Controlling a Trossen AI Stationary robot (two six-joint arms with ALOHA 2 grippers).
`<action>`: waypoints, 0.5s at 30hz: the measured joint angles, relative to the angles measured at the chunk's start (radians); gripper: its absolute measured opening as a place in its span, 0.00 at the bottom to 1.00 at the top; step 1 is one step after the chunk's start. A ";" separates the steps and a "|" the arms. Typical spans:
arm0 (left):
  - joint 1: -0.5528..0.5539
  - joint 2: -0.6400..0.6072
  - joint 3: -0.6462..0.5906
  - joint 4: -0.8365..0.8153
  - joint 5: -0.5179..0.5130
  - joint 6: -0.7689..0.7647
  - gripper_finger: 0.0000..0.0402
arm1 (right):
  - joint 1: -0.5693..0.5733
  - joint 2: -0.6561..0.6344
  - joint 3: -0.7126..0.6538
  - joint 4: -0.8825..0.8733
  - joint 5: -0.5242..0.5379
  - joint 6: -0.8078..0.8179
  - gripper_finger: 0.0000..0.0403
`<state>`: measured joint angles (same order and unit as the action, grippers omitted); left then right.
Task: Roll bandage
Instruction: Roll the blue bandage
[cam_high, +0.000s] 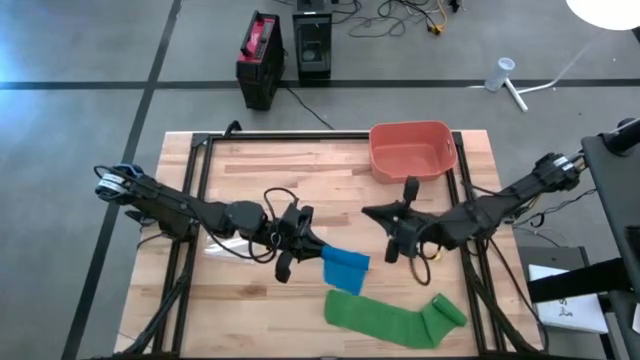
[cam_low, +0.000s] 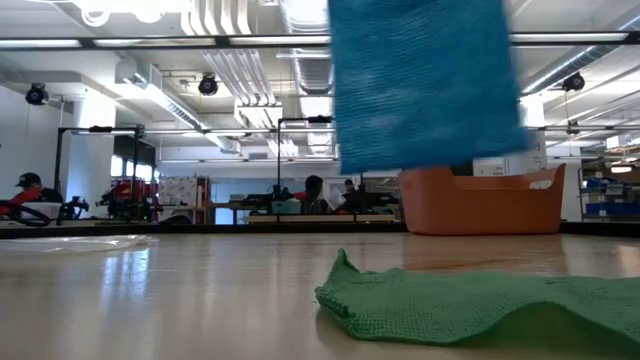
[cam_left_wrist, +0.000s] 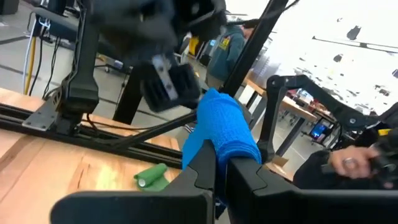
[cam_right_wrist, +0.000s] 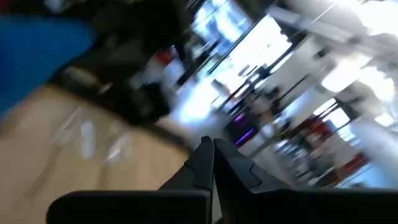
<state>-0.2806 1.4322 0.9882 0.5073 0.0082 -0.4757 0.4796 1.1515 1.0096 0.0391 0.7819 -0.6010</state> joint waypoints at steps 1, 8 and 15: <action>0.000 0.000 0.000 0.003 0.000 -0.002 0.00 | 0.006 -0.006 0.000 -0.067 -0.001 0.072 0.03; 0.003 -0.011 0.000 0.012 -0.061 0.043 0.00 | 0.047 -0.033 -0.033 -0.309 -0.308 0.632 0.22; 0.006 -0.011 0.000 0.001 -0.108 0.101 0.00 | 0.039 0.004 -0.161 -0.125 -0.348 0.719 0.44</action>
<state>-0.2749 1.4216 0.9882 0.5083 -0.0994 -0.3748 0.5189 1.1553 0.8486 -0.0860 0.4339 0.1181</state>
